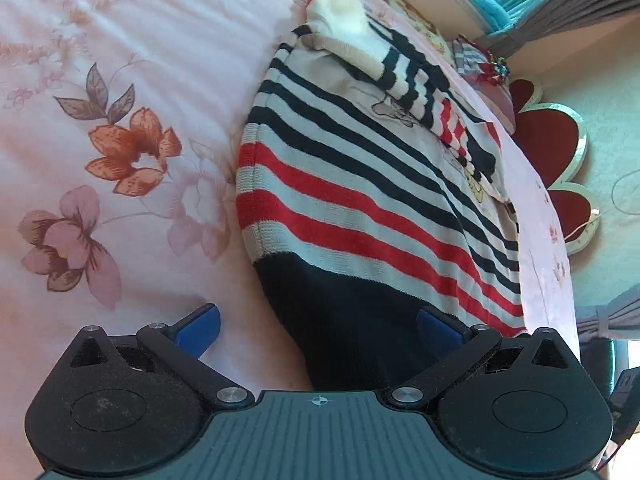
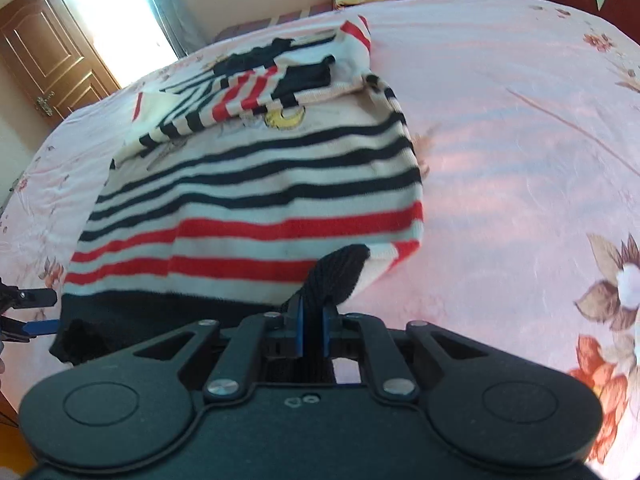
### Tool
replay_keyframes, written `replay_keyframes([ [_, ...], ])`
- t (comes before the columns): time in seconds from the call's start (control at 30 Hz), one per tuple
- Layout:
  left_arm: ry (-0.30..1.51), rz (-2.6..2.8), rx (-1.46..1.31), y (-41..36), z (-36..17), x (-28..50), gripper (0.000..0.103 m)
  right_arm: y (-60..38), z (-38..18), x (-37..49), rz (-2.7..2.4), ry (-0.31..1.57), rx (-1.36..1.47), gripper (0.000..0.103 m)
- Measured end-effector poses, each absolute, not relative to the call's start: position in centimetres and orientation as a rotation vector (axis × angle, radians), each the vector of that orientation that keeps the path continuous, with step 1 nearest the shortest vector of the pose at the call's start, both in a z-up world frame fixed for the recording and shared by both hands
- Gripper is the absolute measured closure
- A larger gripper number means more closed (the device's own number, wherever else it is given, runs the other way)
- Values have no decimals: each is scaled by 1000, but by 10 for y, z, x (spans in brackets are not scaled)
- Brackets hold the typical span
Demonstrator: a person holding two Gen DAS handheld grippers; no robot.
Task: Fold small clothes
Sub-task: 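Grasp the black hem with the left gripper while the right gripper grasps it, then lift the hem with both grippers and fold it over toward the collar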
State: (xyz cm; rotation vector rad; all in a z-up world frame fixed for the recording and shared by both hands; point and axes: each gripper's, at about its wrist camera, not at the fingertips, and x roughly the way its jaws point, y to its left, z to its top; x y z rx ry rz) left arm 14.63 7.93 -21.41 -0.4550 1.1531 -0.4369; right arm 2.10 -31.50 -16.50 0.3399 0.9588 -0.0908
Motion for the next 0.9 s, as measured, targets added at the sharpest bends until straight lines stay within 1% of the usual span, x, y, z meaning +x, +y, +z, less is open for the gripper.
replay_keyframes([
  [0.03,1137,-448,-447,76,-215,144,1,-316,-170,16,-98,972,359,94],
  [0.07,1122,-453,-467,74,-215,143,3,-318,-175,13,-98,987,388,93],
  [0.1,1113,-463,-488,73,-216,144,9,-320,-178,11,-105,992,420,88],
  [0.13,1112,-474,-490,71,-216,146,26,-323,-181,8,-125,988,447,81],
  [0.17,1108,-474,-485,69,-216,149,38,-325,-183,8,-132,994,463,79],
  [0.2,1111,-481,-493,69,-217,150,48,-326,-185,9,-133,1007,483,78],
  [0.23,1133,-494,-506,68,-219,153,79,-327,-186,9,-134,1008,494,76],
  [0.27,1162,-501,-526,67,-222,155,92,-326,-187,9,-131,1008,496,76],
  [0.33,1145,-509,-521,65,-221,153,92,-325,-189,10,-130,1016,487,76],
  [0.37,1127,-522,-505,62,-218,152,92,-325,-188,10,-130,1021,484,78],
  [0.4,1111,-534,-505,61,-214,153,92,-323,-187,11,-120,1029,479,92],
  [0.43,1098,-545,-513,59,-210,156,92,-324,-186,13,-100,1031,502,94],
  [0.53,1032,-585,-543,55,-189,172,92,-327,-174,21,-68,971,550,95],
  [0.63,964,-623,-569,45,-167,205,92,-335,-151,42,-29,882,593,95],
  [0.8,829,-626,-576,18,-137,280,92,-358,-114,114,26,749,628,95],
  [0.9,794,-606,-578,-1,-130,334,92,-374,-103,170,28,696,617,95],
])
